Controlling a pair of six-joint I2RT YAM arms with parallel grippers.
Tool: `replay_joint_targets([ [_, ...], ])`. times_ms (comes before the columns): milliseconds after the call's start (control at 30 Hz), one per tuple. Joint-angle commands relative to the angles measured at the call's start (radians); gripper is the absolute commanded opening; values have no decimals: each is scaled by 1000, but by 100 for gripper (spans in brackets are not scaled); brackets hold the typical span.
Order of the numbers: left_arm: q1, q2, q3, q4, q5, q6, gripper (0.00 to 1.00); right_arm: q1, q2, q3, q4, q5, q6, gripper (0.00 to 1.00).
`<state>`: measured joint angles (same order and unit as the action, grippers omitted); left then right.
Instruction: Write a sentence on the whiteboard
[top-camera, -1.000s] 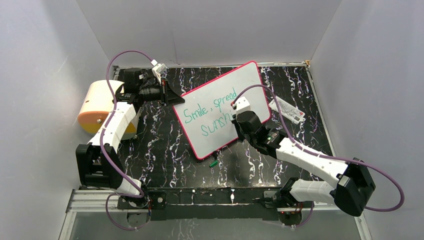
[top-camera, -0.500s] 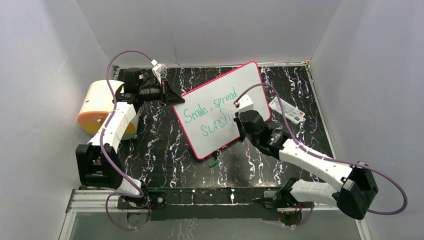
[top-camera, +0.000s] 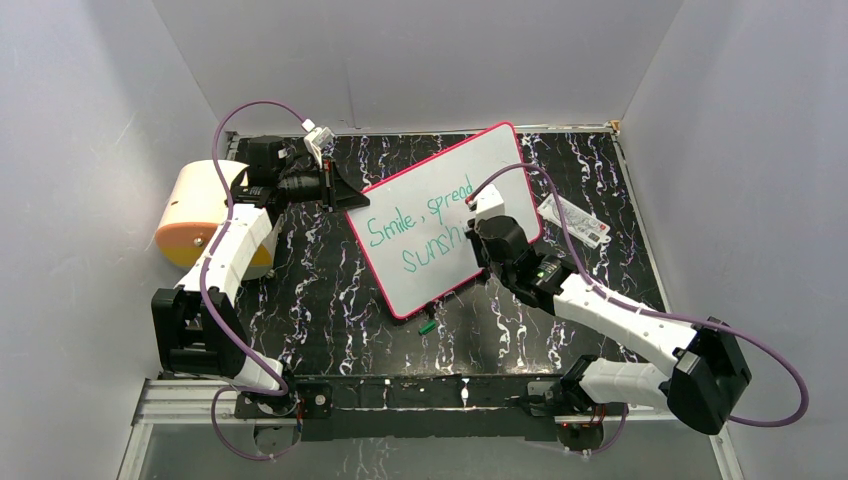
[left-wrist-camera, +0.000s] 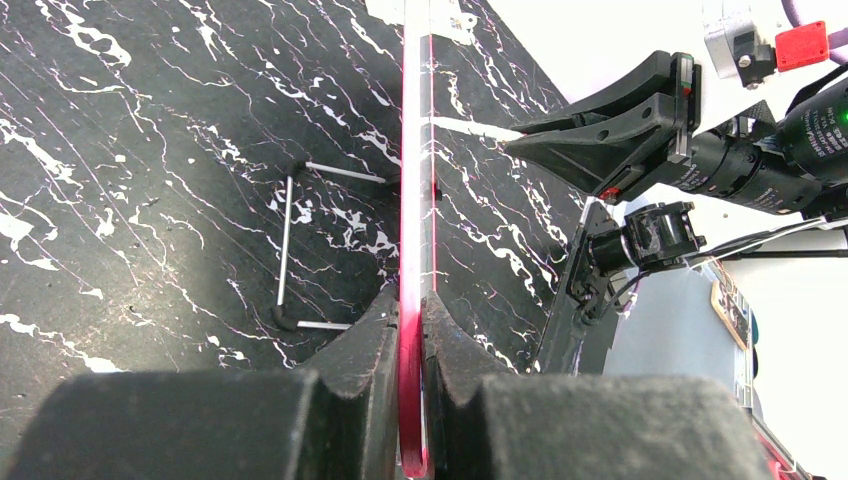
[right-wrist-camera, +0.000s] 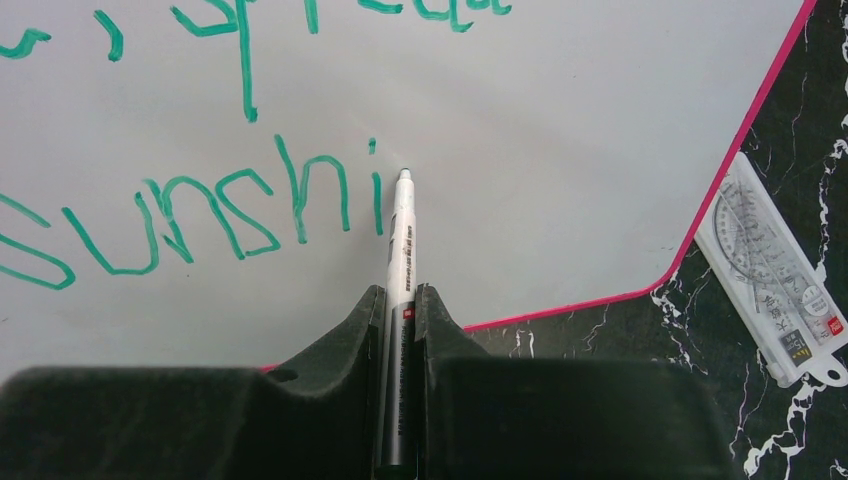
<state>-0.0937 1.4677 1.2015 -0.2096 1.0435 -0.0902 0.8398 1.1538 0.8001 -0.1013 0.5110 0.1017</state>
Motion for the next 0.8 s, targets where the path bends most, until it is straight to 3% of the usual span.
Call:
replay_joint_targets([
  [0,-17,14,-31,-69,-59,41,0,-9,2,28,74,-8,-14,0],
  [767,-17,17,-32,-68,-62,40,0,-17,-9,-55,-46,-55,64,0],
])
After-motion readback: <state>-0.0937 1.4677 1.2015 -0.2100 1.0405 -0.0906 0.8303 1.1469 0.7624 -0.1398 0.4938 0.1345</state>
